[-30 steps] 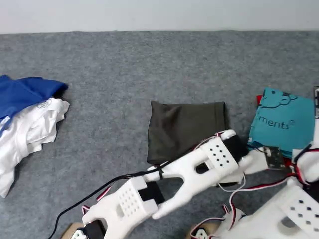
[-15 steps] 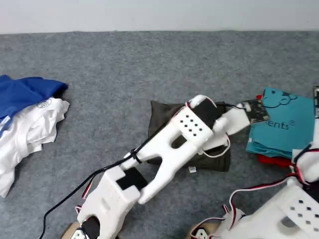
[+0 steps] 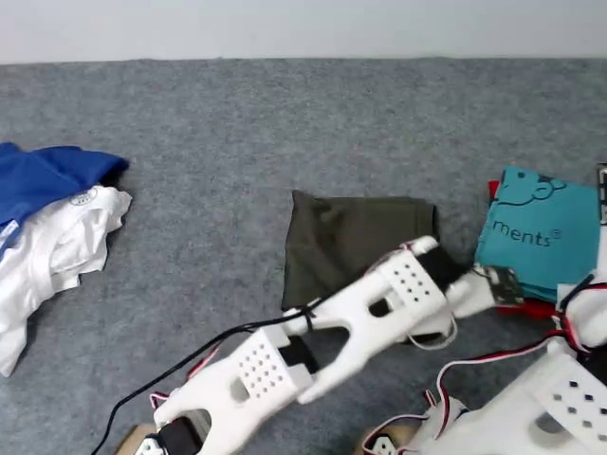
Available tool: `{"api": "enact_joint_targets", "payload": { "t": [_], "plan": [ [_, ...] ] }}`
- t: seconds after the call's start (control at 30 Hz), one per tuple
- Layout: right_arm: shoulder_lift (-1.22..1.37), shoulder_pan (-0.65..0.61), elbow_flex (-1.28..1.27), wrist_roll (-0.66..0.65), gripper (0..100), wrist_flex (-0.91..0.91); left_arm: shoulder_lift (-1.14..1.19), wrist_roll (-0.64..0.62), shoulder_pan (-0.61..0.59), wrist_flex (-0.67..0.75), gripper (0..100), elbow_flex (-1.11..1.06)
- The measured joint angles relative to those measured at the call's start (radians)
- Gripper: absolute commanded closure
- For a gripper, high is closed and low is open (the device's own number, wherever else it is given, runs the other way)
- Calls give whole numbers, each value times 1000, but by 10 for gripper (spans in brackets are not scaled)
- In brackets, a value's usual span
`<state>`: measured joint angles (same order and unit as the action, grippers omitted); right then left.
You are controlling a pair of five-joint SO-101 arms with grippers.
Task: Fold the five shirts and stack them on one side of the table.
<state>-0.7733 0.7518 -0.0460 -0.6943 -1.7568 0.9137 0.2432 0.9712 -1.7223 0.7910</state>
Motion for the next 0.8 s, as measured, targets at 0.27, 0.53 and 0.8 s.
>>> {"api": "enact_joint_targets", "payload": {
  "t": [0.27, 0.53, 0.8],
  "plan": [
    [0, 0, 0, 0, 972, 0, -12, 2, -66, -5, 986, 117],
    [0, 0, 0, 0, 972, 0, -178, 2, -265, -5, 986, 120],
    [0, 0, 0, 0, 972, 0, -104, 0, -519, 14, 986, 129]
  ]
}}
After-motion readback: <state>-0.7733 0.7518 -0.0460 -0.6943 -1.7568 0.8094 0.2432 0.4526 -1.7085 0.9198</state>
